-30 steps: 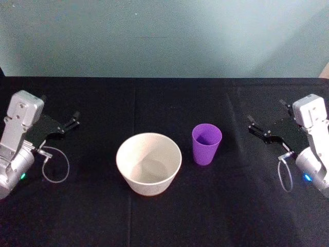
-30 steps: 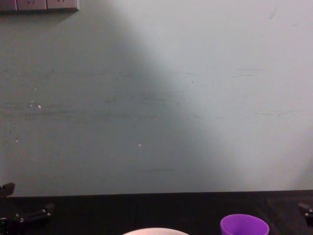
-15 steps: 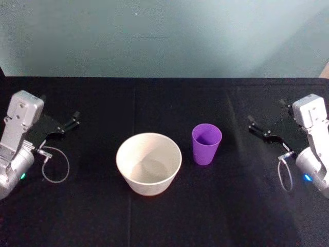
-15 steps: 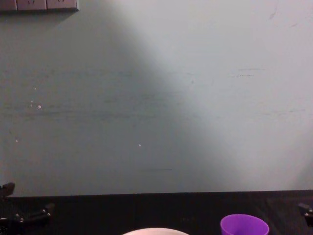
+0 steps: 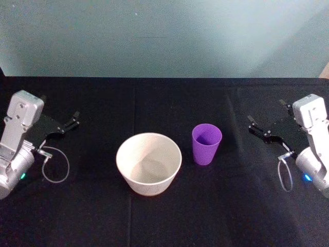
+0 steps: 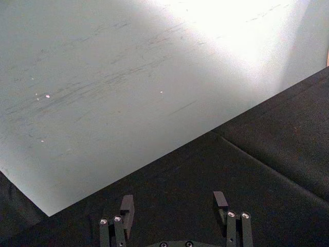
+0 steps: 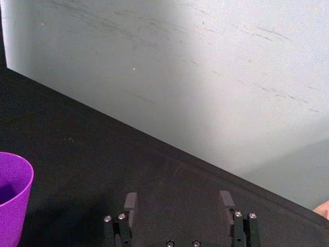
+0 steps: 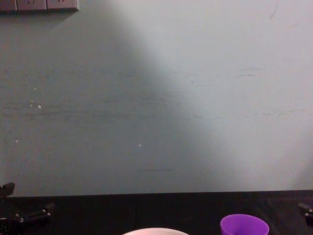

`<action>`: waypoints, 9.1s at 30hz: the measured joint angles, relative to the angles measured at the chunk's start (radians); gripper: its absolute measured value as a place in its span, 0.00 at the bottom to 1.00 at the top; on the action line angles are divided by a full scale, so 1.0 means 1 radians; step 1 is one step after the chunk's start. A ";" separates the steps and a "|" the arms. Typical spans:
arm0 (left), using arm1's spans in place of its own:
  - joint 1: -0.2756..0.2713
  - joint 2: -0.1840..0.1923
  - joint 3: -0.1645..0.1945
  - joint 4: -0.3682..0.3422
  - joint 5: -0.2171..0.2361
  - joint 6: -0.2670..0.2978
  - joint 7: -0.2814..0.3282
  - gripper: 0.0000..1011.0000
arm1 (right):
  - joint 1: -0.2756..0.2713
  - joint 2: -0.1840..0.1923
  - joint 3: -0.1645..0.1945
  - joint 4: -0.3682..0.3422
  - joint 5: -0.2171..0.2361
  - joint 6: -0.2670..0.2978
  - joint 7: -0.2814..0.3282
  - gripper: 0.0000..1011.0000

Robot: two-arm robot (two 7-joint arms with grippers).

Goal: Pick up the cup and pour the mung beans from the cup into the bowl.

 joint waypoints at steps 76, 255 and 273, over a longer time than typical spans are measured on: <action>0.000 0.000 0.000 0.000 0.000 0.000 0.000 0.99 | -0.080 -0.179 0.060 -0.005 0.084 0.045 0.374 0.99; 0.000 0.000 0.000 0.000 0.000 0.000 0.000 0.99 | -0.098 -0.217 0.157 -0.179 0.046 0.157 0.398 0.72; 0.000 0.000 0.000 0.000 0.000 0.000 0.000 0.99 | -0.098 -0.217 0.157 -0.179 0.046 0.157 0.398 0.72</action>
